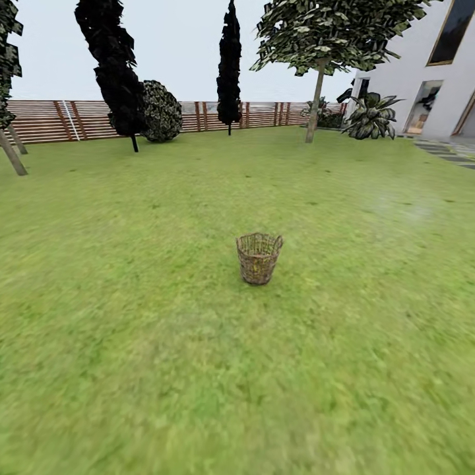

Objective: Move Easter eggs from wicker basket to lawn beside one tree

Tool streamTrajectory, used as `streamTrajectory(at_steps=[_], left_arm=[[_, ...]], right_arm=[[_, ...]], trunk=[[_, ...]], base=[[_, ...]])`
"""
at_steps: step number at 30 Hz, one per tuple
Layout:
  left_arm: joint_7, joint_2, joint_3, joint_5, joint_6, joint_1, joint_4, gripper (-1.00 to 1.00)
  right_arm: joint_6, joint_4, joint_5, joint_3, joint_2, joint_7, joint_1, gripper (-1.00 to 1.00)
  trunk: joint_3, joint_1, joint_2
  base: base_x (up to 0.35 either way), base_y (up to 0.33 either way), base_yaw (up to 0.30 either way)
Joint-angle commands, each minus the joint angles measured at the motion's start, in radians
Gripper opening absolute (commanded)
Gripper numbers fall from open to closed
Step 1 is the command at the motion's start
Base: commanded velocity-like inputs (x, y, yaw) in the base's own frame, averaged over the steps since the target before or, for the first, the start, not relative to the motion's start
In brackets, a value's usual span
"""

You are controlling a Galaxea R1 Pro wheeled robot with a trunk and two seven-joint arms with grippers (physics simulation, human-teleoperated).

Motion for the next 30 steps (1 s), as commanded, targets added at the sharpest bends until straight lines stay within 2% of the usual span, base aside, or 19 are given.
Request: streamTrajectory(at_steps=[1, 30], left_arm=[[0.000, 0.000, 0.000, 0.001, -0.001, 0.001, -0.002, 1.00], [0.000, 0.000, 0.000, 0.001, -0.001, 0.001, -0.002, 1.00]], right_arm=[[-0.003, 0.001, 0.002, 0.002, 0.000, 0.000, 0.000, 1.00], [-0.003, 0.001, 0.004, 0.002, 0.001, 0.000, 0.000, 1.00]], trunk=[[-0.001, 0.001, 0.000], [-0.001, 0.001, 0.000]], base=[[0.315, 0.000, 0.000], [0.315, 0.000, 0.000]])
